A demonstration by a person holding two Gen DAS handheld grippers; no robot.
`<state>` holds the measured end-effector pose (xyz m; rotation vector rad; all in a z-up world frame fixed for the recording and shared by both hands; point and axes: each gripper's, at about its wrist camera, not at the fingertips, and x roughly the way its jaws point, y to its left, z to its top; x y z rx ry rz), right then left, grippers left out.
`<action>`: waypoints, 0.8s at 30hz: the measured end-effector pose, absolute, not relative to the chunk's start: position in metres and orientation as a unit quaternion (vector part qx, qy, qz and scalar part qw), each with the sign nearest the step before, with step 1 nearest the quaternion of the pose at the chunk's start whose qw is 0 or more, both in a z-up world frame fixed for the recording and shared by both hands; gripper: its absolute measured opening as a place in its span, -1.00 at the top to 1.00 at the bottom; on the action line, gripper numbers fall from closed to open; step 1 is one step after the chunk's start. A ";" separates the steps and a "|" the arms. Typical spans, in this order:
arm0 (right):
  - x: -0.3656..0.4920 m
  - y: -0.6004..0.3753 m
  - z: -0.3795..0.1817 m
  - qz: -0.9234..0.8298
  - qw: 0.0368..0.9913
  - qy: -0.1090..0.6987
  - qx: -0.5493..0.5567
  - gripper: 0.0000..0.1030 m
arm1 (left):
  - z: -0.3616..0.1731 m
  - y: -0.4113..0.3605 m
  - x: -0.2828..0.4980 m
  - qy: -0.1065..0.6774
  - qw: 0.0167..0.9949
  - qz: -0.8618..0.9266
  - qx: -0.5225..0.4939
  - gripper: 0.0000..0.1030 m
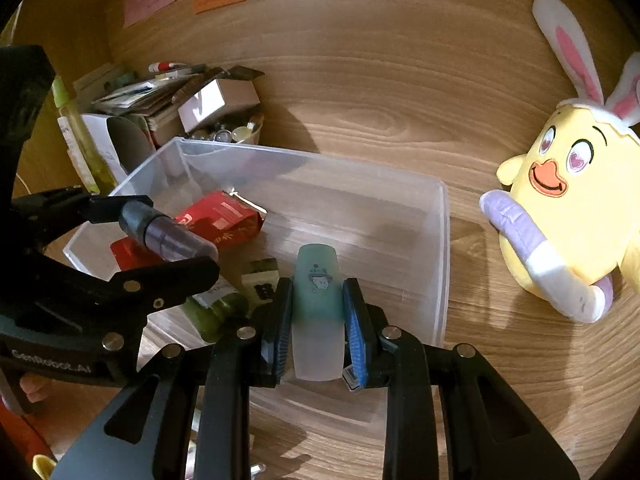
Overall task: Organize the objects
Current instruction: 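Carry the spray bottle and mint tube into the clear box, open both tools, then move both open tools back over the remaining items on the desk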
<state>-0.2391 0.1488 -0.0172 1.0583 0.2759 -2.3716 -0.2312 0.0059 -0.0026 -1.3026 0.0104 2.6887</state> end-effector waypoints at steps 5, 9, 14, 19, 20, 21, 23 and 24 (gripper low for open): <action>-0.236 0.149 -0.012 -0.877 0.261 0.109 0.389 0.38 | 0.006 0.006 -0.226 0.008 0.075 0.901 -0.426 -0.81; -0.228 0.155 0.002 -0.884 0.261 0.105 0.372 0.19 | 0.021 0.005 -0.215 0.007 0.076 0.910 -0.408 -0.84; -0.210 0.171 0.025 -0.896 0.261 0.089 0.348 0.04 | 0.041 0.005 -0.193 0.009 0.076 0.922 -0.380 -0.89; -0.183 0.189 0.039 -0.904 0.263 0.078 0.328 -0.09 | 0.050 0.005 -0.166 0.011 0.072 0.928 -0.365 -0.93; -0.178 0.191 0.039 -0.905 0.262 0.078 0.326 -0.13 | 0.050 0.006 -0.160 0.014 0.070 0.929 -0.363 -0.93; -0.172 0.194 0.039 -0.906 0.260 0.077 0.324 -0.15 | 0.048 0.006 -0.153 0.017 0.070 0.929 -0.363 -0.93; -0.159 0.200 0.034 -0.906 0.261 0.069 0.326 -0.20 | 0.045 0.007 -0.142 0.018 0.069 0.929 -0.364 -0.93; -0.156 0.203 0.032 -0.904 0.263 0.065 0.330 -0.21 | 0.042 0.007 -0.137 0.017 0.071 0.927 -0.367 -0.93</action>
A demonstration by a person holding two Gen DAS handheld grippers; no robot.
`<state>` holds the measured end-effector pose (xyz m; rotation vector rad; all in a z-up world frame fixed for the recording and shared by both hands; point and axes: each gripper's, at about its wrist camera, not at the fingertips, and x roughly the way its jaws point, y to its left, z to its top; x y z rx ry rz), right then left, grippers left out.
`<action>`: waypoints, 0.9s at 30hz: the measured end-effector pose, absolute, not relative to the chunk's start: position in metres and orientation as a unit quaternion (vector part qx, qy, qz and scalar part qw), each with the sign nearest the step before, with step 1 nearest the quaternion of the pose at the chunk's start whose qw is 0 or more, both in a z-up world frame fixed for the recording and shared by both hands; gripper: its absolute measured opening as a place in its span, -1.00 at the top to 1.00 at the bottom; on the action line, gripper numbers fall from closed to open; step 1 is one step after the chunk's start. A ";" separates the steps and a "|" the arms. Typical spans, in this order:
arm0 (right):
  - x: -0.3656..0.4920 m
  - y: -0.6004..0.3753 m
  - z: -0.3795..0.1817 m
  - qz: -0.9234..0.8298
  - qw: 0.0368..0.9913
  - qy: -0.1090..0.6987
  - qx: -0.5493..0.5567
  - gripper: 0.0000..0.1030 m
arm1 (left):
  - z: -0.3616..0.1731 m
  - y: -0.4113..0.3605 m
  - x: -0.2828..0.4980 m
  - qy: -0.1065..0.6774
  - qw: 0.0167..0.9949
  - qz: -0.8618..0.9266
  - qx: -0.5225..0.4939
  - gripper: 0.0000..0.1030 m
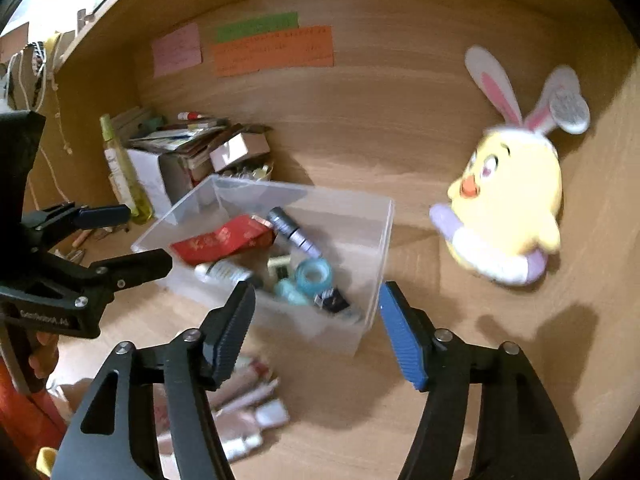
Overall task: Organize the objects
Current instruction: 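Move both open tools back over the remaining items on the desk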
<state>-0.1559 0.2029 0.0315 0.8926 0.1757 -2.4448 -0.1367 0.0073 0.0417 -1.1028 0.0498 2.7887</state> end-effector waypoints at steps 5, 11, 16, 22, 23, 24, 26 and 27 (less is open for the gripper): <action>-0.134 0.209 0.005 -0.893 0.267 0.047 0.361 -0.23 | 0.022 0.007 -0.117 0.010 0.080 0.919 -0.386 -0.93; -0.110 0.209 -0.031 -0.873 0.275 0.040 0.400 -0.23 | -0.013 0.009 -0.098 0.014 0.080 0.904 -0.420 -0.93; -0.092 0.205 -0.053 -0.863 0.278 0.053 0.419 -0.25 | -0.043 0.011 -0.093 0.027 0.084 0.881 -0.465 -0.93; -0.084 0.198 -0.063 -0.849 0.295 0.039 0.437 -0.36 | -0.063 0.013 -0.094 0.034 0.087 0.865 -0.492 -0.93; -0.083 0.195 -0.064 -0.848 0.295 0.043 0.438 -0.36 | -0.065 0.013 -0.095 0.031 0.088 0.864 -0.495 -0.93; -0.082 0.193 -0.065 -0.849 0.295 0.046 0.437 -0.36 | -0.066 0.014 -0.097 0.030 0.089 0.863 -0.496 -0.93; -0.080 0.189 -0.065 -0.852 0.291 0.055 0.432 -0.36 | -0.068 0.017 -0.100 0.032 0.090 0.863 -0.496 -0.93; -0.078 0.189 -0.065 -0.853 0.290 0.059 0.430 -0.36 | -0.067 0.017 -0.101 0.033 0.090 0.863 -0.496 -0.93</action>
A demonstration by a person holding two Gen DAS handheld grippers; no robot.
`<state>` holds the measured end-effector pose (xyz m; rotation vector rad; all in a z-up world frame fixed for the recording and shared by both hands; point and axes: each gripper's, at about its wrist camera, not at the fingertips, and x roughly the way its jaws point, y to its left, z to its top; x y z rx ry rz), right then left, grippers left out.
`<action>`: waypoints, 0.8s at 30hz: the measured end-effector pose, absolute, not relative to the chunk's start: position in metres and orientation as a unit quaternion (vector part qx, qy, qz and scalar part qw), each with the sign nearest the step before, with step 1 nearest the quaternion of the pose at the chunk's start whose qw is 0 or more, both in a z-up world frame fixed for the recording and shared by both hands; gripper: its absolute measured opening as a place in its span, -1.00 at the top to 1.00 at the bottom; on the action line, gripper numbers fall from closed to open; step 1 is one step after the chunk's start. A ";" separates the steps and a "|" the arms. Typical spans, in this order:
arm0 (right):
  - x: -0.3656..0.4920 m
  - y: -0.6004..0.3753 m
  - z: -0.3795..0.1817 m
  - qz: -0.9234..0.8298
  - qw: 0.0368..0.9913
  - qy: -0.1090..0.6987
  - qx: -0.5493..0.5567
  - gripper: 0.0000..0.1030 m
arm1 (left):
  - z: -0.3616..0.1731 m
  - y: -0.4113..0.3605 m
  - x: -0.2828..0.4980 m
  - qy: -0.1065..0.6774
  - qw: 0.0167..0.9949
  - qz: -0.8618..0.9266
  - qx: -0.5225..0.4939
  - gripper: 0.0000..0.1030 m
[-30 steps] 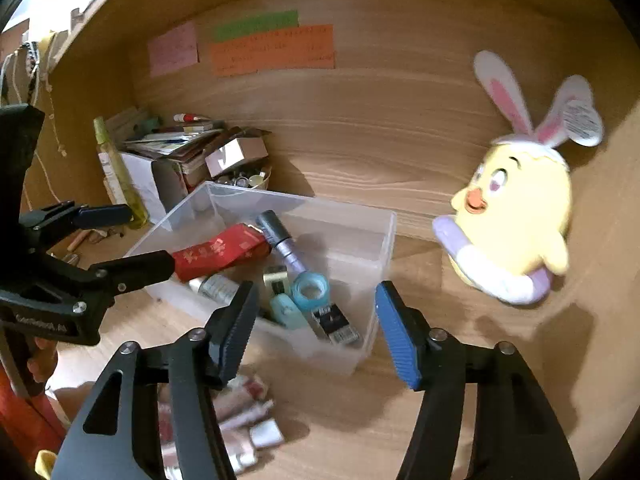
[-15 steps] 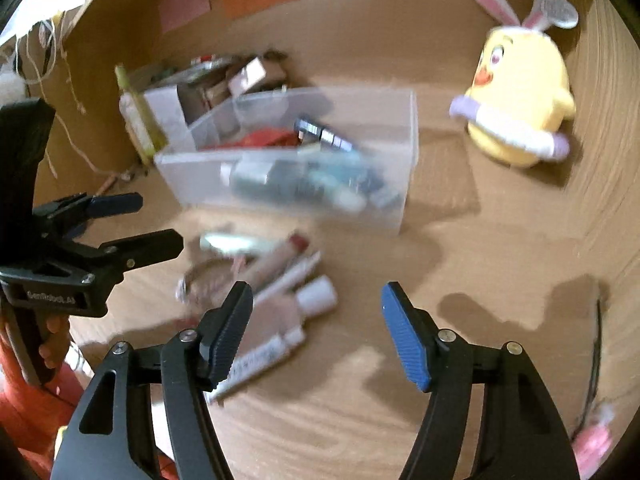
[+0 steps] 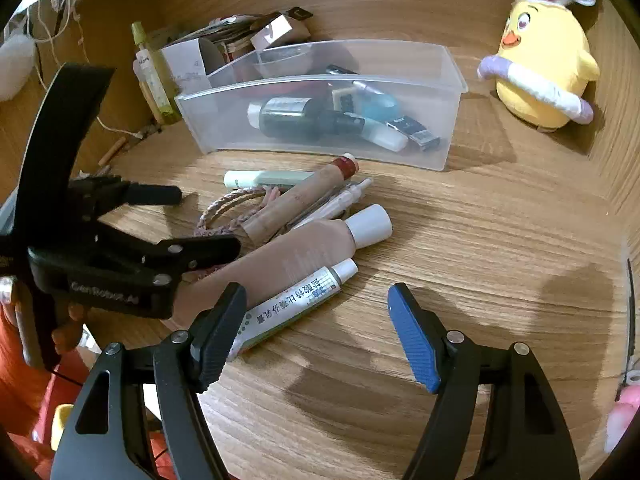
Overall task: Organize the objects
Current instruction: 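Move both open tools back over the remaining items on the desk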
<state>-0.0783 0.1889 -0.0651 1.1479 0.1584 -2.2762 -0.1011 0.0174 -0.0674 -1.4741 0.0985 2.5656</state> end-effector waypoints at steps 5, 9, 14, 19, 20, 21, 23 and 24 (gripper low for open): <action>-0.075 0.195 -0.065 -0.857 0.287 0.064 0.422 -0.35 | -0.066 0.015 -0.104 0.027 0.087 0.870 -0.484 -0.74; -0.077 0.209 -0.064 -0.859 0.290 0.055 0.418 -0.09 | -0.062 0.007 -0.096 0.020 0.092 0.877 -0.472 -0.23; -0.083 0.227 -0.059 -0.867 0.273 0.057 0.412 0.25 | -0.061 -0.004 -0.085 0.014 0.086 0.879 -0.468 0.35; -0.091 0.241 -0.056 -0.875 0.245 0.063 0.412 0.26 | -0.061 -0.021 -0.068 0.010 0.076 0.879 -0.471 0.42; -0.093 0.244 -0.055 -0.875 0.242 0.059 0.415 0.26 | -0.061 -0.024 -0.065 0.011 0.073 0.878 -0.473 0.42; -0.094 0.246 -0.055 -0.875 0.240 0.056 0.417 0.26 | -0.061 -0.026 -0.062 0.011 0.071 0.877 -0.475 0.42; -0.095 0.247 -0.053 -0.874 0.244 0.049 0.417 0.26 | -0.059 -0.028 -0.059 0.009 0.068 0.879 -0.472 0.42; -0.095 0.247 -0.052 -0.874 0.246 0.047 0.415 0.26 | -0.057 -0.029 -0.058 0.009 0.068 0.880 -0.471 0.38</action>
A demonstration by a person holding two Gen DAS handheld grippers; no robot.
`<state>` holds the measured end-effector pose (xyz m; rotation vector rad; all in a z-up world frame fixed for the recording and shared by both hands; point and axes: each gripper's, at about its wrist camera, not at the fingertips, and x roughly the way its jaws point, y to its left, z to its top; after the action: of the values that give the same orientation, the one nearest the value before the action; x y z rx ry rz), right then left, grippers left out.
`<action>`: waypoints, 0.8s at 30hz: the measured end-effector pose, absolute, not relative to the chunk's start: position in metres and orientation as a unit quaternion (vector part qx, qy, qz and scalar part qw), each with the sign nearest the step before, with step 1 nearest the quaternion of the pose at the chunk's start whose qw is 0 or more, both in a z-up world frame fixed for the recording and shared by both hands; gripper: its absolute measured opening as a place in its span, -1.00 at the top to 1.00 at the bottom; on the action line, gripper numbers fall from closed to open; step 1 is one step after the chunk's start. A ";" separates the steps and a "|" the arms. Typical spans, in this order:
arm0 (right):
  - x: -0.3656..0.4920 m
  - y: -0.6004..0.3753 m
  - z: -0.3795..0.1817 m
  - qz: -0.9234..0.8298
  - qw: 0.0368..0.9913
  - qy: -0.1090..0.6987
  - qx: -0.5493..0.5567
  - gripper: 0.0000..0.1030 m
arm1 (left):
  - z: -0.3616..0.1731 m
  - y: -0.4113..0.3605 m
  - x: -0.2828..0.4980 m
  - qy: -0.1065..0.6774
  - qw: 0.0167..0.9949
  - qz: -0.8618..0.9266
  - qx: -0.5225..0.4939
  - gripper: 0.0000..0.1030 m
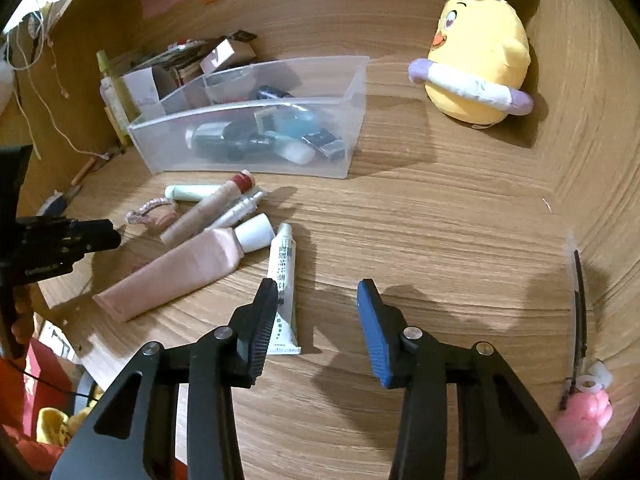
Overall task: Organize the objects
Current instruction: 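Move both open tools back over the remaining items on the desk, then grasp the braided bracelet with the left tool while the right tool grasps the toothpaste tube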
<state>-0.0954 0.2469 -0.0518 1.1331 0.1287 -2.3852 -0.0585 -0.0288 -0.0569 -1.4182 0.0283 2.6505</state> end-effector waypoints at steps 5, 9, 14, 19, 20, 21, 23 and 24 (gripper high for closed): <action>-0.096 0.235 -0.052 -0.869 0.262 0.053 0.416 0.26 | -0.052 -0.016 -0.067 0.017 0.077 0.884 -0.461 -0.59; -0.099 0.226 -0.057 -0.862 0.269 0.061 0.424 0.26 | -0.054 0.001 -0.082 0.043 0.087 0.881 -0.464 -0.63; -0.105 0.222 -0.062 -0.858 0.269 0.060 0.434 0.23 | -0.064 0.014 -0.103 0.062 0.085 0.870 -0.482 -0.63; -0.109 0.221 -0.062 -0.859 0.266 0.067 0.433 0.23 | -0.068 0.019 -0.117 0.050 0.095 0.864 -0.492 -0.66; -0.110 0.221 -0.062 -0.859 0.265 0.067 0.432 0.23 | -0.068 0.019 -0.118 0.050 0.095 0.864 -0.492 -0.66; -0.111 0.221 -0.062 -0.860 0.263 0.066 0.431 0.23 | -0.068 0.019 -0.120 0.049 0.096 0.864 -0.492 -0.66; -0.112 0.222 -0.062 -0.862 0.262 0.066 0.429 0.23 | -0.068 0.018 -0.121 0.046 0.096 0.864 -0.491 -0.66; -0.113 0.223 -0.062 -0.862 0.262 0.067 0.429 0.23 | -0.067 0.018 -0.121 0.043 0.097 0.865 -0.490 -0.66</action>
<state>-0.1126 0.2227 -0.0623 1.1599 0.1817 -2.3320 -0.1211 0.0178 -0.0673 -1.4518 0.1283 2.5611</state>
